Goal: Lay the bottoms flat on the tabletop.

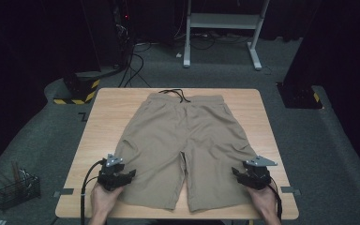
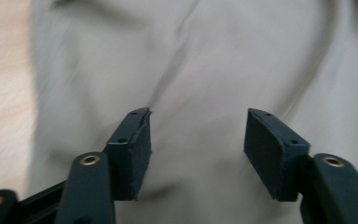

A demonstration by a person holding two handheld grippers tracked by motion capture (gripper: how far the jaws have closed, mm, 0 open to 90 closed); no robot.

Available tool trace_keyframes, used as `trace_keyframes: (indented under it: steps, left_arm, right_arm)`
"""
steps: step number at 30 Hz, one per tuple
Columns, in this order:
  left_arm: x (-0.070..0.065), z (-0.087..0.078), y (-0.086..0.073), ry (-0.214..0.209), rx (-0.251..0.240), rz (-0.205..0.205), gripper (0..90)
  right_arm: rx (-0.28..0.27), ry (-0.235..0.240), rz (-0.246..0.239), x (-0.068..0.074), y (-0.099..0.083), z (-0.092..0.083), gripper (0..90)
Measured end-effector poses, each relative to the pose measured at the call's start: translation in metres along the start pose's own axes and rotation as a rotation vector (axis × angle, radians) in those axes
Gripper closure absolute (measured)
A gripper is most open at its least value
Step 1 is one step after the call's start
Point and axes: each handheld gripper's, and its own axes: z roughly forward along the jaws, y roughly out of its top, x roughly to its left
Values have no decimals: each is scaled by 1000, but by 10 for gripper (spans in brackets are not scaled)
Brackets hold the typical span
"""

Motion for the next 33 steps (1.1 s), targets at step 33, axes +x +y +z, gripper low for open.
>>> trace_keyframes:
  steps: [33]
  left_arm:
    - [-58,34,27,-104,-50,103,327]
  right_arm:
    - [-5,80,-90,60,20,26,397]
